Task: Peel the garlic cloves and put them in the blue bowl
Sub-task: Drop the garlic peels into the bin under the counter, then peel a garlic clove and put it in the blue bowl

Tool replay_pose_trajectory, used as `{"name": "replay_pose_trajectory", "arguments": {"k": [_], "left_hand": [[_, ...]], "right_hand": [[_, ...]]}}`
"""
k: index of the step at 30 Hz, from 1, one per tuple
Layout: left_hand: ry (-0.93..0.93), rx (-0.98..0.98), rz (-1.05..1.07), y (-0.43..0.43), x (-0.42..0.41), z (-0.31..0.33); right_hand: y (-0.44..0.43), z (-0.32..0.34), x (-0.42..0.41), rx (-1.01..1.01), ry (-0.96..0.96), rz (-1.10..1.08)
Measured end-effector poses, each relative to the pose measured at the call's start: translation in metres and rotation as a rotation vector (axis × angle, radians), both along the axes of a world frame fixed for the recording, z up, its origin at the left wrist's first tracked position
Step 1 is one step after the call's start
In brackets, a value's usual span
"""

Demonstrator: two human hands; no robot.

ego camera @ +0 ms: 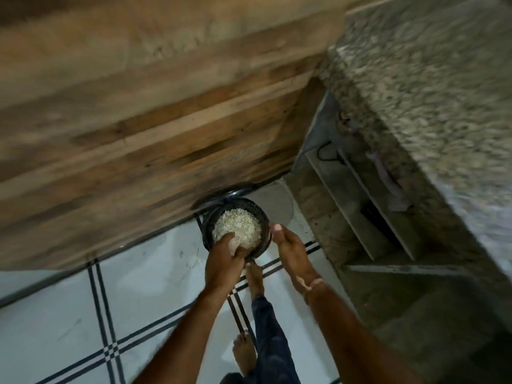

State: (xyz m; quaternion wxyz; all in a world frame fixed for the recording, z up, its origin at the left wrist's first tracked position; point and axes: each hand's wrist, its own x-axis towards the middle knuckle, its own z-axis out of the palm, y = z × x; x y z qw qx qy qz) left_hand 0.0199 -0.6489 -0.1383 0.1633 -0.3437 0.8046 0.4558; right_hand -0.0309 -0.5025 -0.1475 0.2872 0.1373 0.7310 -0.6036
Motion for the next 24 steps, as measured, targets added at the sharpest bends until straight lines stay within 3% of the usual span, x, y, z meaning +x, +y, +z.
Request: {"name": "replay_pose_trajectory", "arguments": {"k": [6, 16, 24], "left_hand": [[0.243, -0.103, -0.343, 0.081, 0.030, 0.101], [0.476, -0.142, -0.742, 0.275, 0.034, 0.162], [0.471, -0.114, -0.971, 0.468, 0.029, 0.164]], "right_hand": [[0.104, 0.098, 0.100, 0.226, 0.267, -0.159], [0.285, 0.166, 0.139, 0.503, 0.574, -0.314], [0.484, 0.150, 0.179, 0.719, 0.475, -0.486]]}}
